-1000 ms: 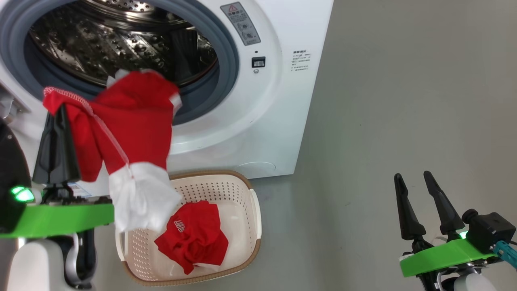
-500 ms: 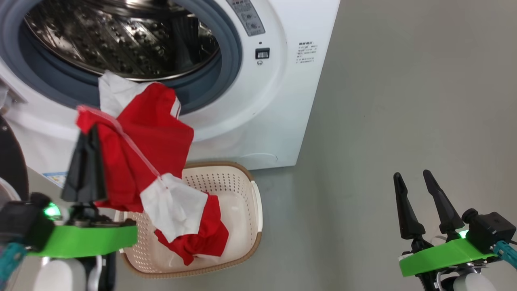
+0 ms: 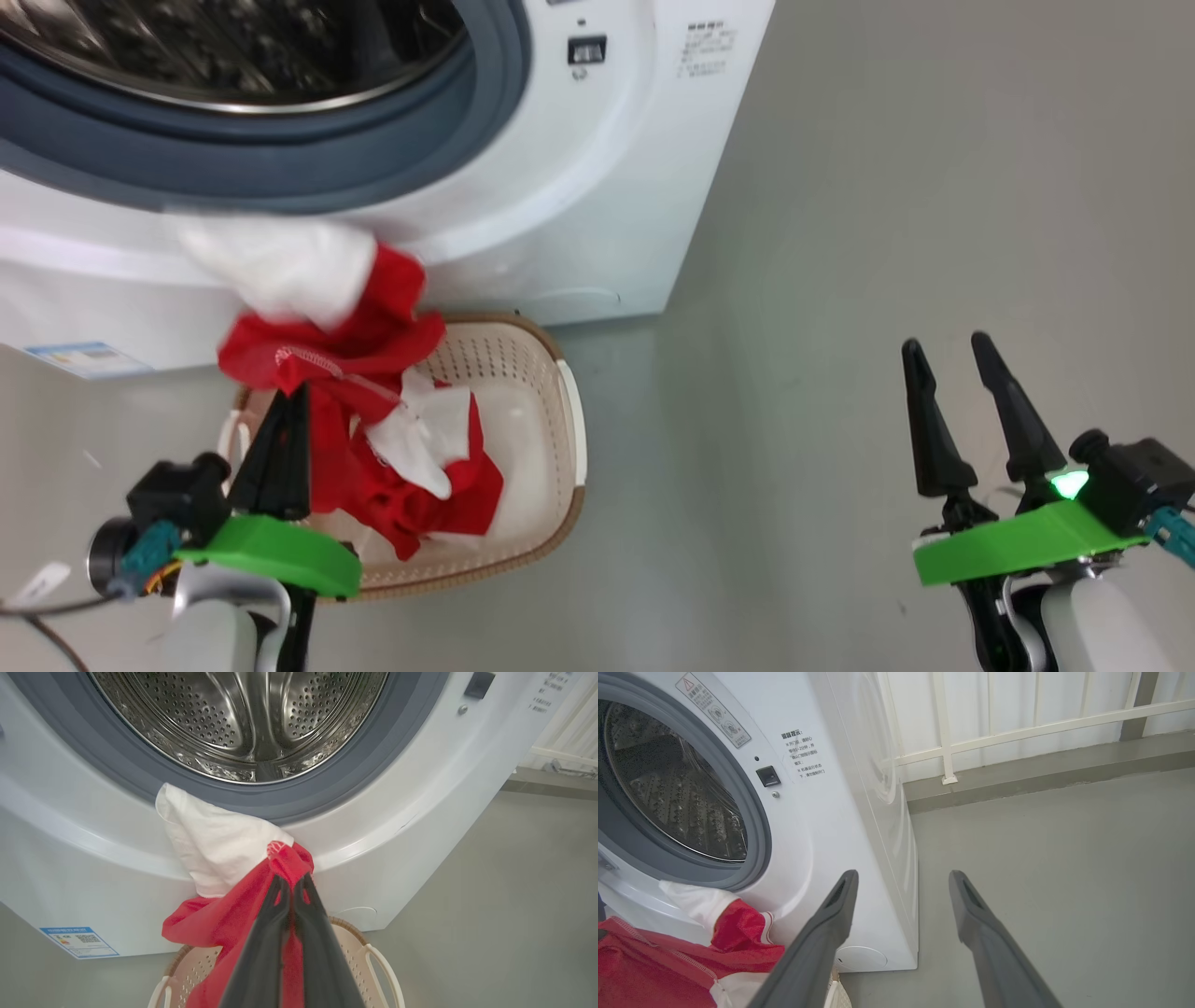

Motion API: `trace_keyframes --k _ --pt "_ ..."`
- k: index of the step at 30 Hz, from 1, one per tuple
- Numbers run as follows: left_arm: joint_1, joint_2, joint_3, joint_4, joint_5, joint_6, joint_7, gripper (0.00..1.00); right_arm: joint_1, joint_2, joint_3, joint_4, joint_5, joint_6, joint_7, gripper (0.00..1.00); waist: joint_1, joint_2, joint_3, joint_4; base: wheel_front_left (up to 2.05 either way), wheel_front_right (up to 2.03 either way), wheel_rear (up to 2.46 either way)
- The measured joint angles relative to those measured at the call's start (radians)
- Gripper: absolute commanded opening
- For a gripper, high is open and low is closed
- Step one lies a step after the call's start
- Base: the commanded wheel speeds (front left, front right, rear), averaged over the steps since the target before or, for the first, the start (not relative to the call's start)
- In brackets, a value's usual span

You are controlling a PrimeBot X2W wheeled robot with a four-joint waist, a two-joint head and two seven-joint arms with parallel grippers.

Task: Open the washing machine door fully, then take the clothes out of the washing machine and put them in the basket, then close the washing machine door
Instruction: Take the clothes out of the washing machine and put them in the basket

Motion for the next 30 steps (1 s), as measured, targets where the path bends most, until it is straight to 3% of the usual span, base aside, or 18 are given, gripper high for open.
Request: trace_keyframes --k 15,30 --pt "-0.229 0.072 -0.066 0.384 0.059 0.0 0.0 0.0 -0.098 0.0 0.036 -0.015 0.03 0.0 0.0 1.0 0.0001 0.0 0.174 -0.053 0.0 0.0 0.0" --pt "-0.429 0.131 -0.146 0.625 0.073 0.0 0.0 0.0 -0.169 -0.001 0.098 -0.038 0.065 0.0 0.0 1.0 0.0 0.0 0.337 -0.113 0.0 0.0 0.0"
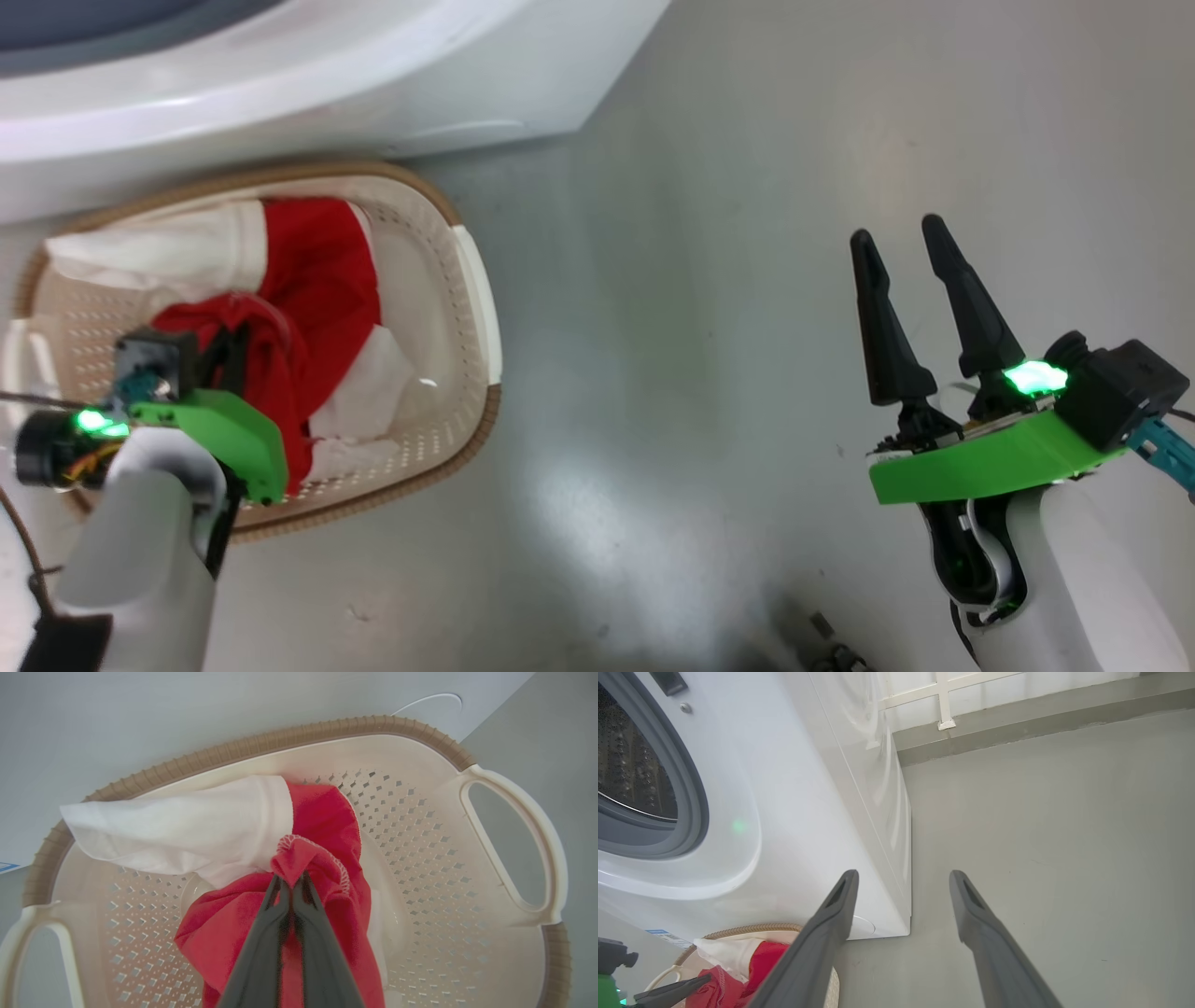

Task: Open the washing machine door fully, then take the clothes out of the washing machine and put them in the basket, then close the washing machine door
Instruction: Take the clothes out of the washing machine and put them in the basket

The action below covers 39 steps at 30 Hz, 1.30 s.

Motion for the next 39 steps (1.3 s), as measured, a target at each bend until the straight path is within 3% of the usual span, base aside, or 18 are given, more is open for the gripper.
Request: trace_keyframes --k 13,14,15,16,18,19,27,39 --pt "-0.135 0.019 0.001 0.163 -0.022 0.0 0.0 0.0 -0.033 0.0 0.031 -0.016 0.007 0.0 0.0 1.0 0.0 0.0 0.091 -0.049 0.0 0.0 0.0" --pt "-0.14 0.019 0.002 0.169 -0.026 0.0 0.0 0.11 -0.033 0.0 0.031 -0.016 0.007 0.0 0.0 1.0 0.0 0.0 0.092 -0.049 0.0 0.0 0.0" --pt "-0.145 0.019 0.001 0.173 -0.029 0.0 0.0 0.35 -0.034 0.0 0.031 -0.016 0.007 0.0 0.0 1.0 0.0001 0.0 0.092 -0.048 0.0 0.0 0.0" --pt "-0.149 0.019 0.0 0.176 -0.03 0.0 0.0 0.47 -0.035 0.0 0.031 -0.015 0.007 0.0 0.0 1.0 0.0 0.0 0.09 -0.046 0.0 0.0 0.0" --pt "-0.153 0.016 -0.001 0.177 -0.034 0.0 0.0 0.89 -0.04 0.0 0.029 -0.013 0.007 0.0 0.0 1.0 0.0 0.0 0.084 -0.042 0.0 0.0 0.0" --pt "-0.153 0.015 -0.002 0.177 -0.039 0.0 0.0 1.0 -0.043 0.0 0.029 -0.013 0.007 0.0 0.0 1.0 0.0 0.0 0.08 -0.04 0.0 0.0 0.0" --pt "-0.114 0.0 -0.003 0.137 -0.078 0.0 0.0 1.0 -0.045 0.0 0.016 0.011 -0.01 0.0 0.0 1.0 0.0 0.0 0.022 -0.019 0.0 0.0 0.0" --pt "0.052 -0.04 0.035 -0.079 -0.119 0.0 0.0 1.0 0.001 -0.001 -0.024 0.06 -0.065 0.0 0.0 1.0 0.0 0.0 -0.125 0.036 0.0 0.0 0.0"
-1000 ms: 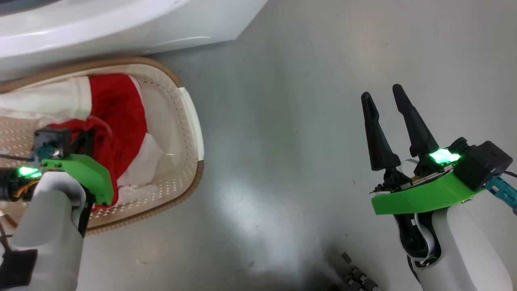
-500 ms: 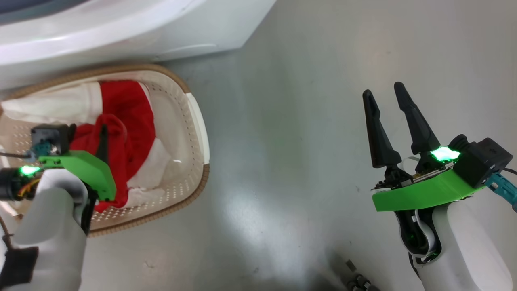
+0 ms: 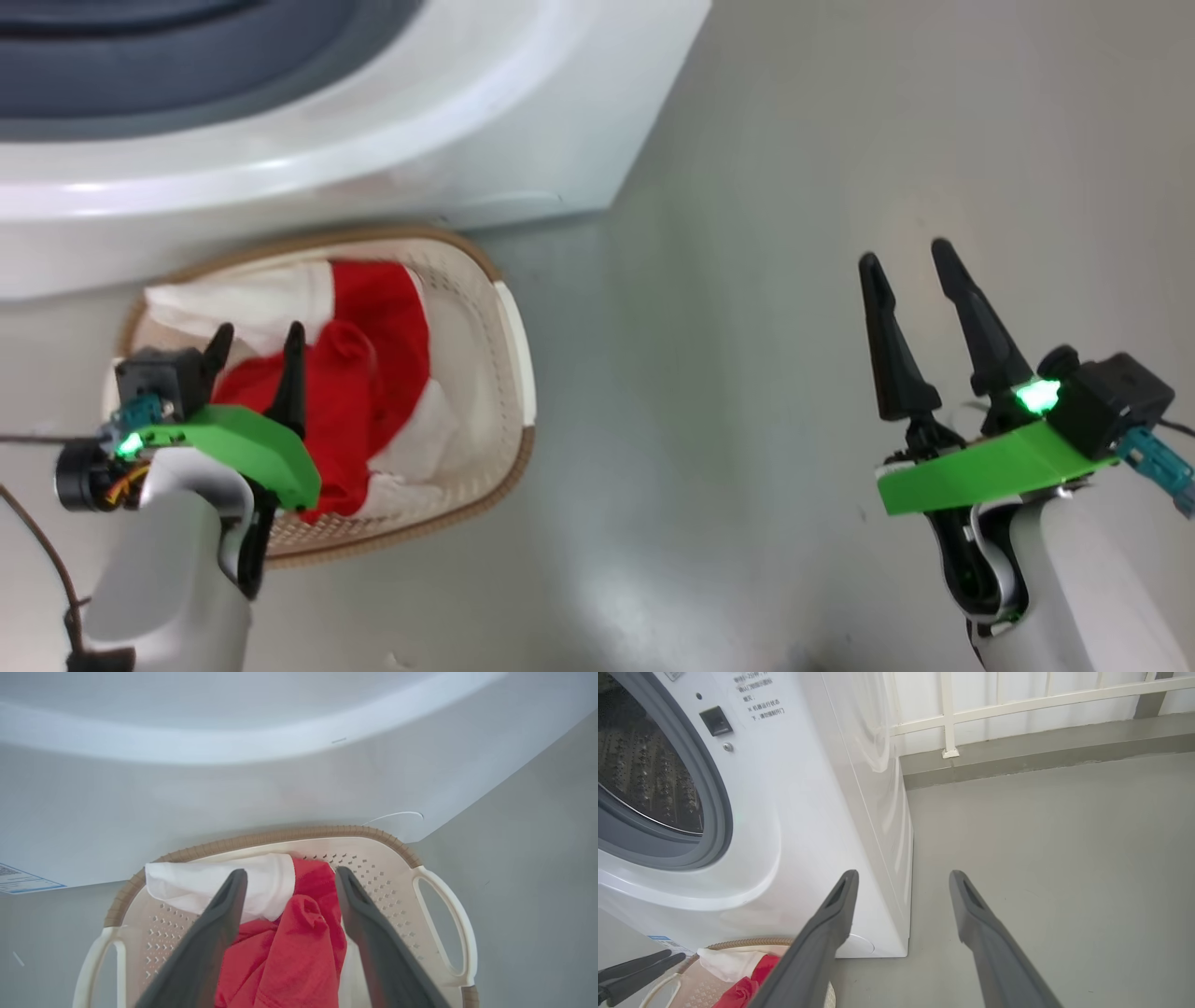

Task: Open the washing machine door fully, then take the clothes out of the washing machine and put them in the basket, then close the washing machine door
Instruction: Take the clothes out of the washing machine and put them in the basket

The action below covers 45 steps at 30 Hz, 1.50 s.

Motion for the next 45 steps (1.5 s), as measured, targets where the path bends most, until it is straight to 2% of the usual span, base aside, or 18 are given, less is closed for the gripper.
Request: trace_keyframes --k 7,18,27,36,45 --pt "0.104 -0.022 0.059 -0.144 0.004 0.0 0.0 1.0 0.056 0.0 -0.013 0.02 -0.013 0.0 0.0 1.0 0.0001 0.0 -0.104 0.036 0.0 0.0 0.0" --pt "0.33 -0.069 0.165 -0.413 0.078 0.0 0.0 1.0 0.178 0.0 -0.043 0.035 -0.053 0.0 0.0 1.0 0.0 0.0 -0.29 0.086 0.0 0.0 0.0" --pt "0.503 -0.094 0.187 -0.612 0.124 0.0 0.0 1.0 0.261 -0.007 -0.056 0.033 -0.061 0.0 0.0 1.0 0.0 0.0 -0.407 0.123 0.0 0.0 0.0" --pt "0.644 -0.101 0.204 -0.742 0.125 0.0 0.0 1.0 0.331 -0.011 -0.067 0.017 -0.061 0.0 0.0 1.0 0.0 0.0 -0.483 0.162 0.0 0.0 0.0" --pt "0.742 -0.101 0.221 -0.827 0.124 0.0 0.0 1.0 0.38 -0.011 -0.075 0.006 -0.061 0.0 0.0 1.0 0.0 0.0 -0.515 0.178 0.0 0.0 0.0"
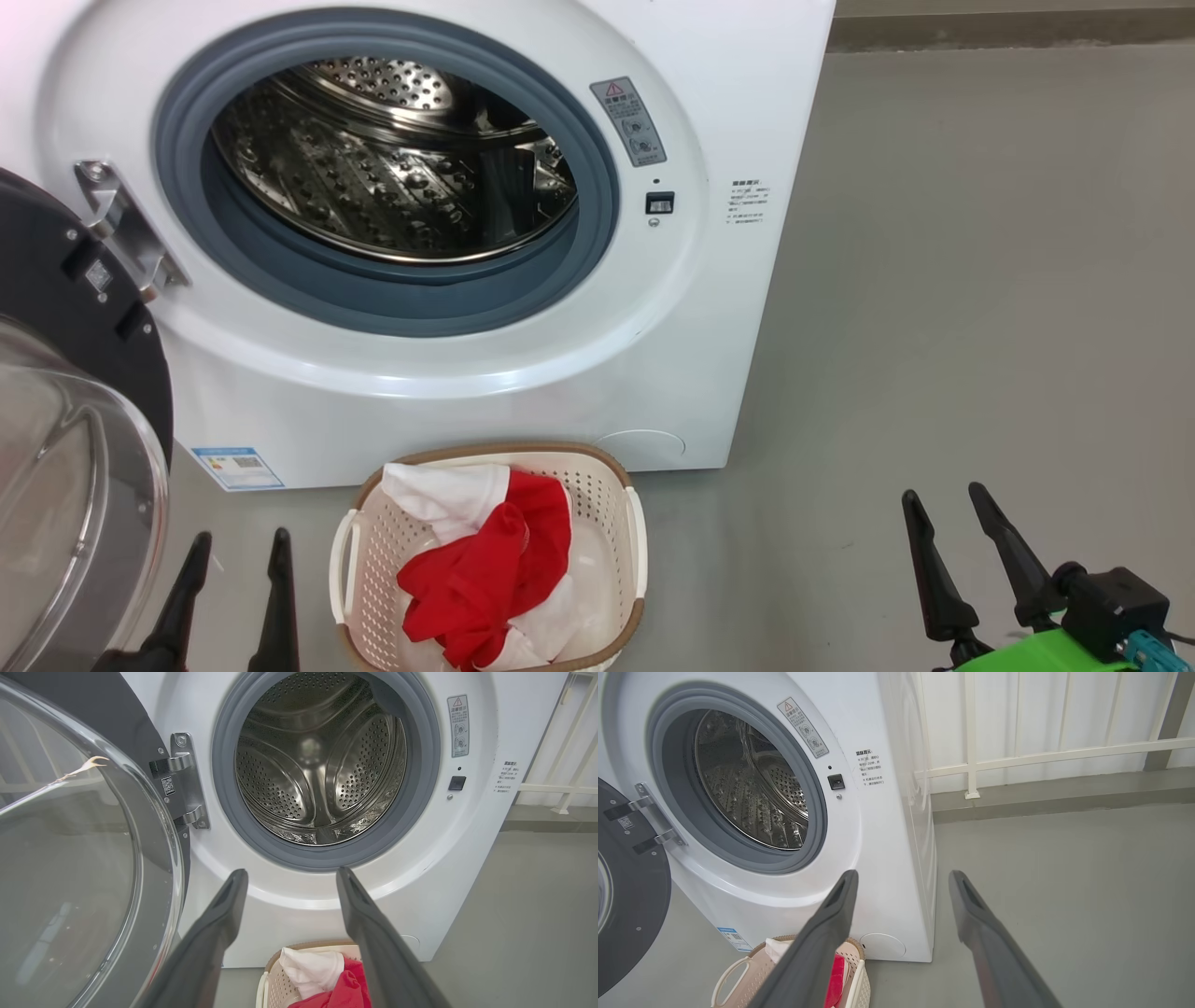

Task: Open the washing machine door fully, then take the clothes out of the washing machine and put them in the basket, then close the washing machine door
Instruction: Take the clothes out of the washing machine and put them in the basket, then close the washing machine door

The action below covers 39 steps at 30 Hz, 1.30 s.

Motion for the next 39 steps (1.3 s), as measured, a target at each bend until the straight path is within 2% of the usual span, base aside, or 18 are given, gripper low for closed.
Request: trace_keyframes --k 30,39 --pt "0.025 0.0 -0.014 -0.04 -0.026 0.003 0.0 1.0 0.02 0.0 -0.018 -0.008 0.001 0.0 0.0 1.0 0.0 0.0 0.009 0.0 0.0 0.0 0.0" --pt "0.025 0.0 -0.015 -0.04 -0.026 0.003 0.0 1.0 0.019 0.001 -0.018 -0.006 0.001 0.0 0.0 1.0 0.0 0.0 0.007 -0.001 -0.74 0.74 0.0"
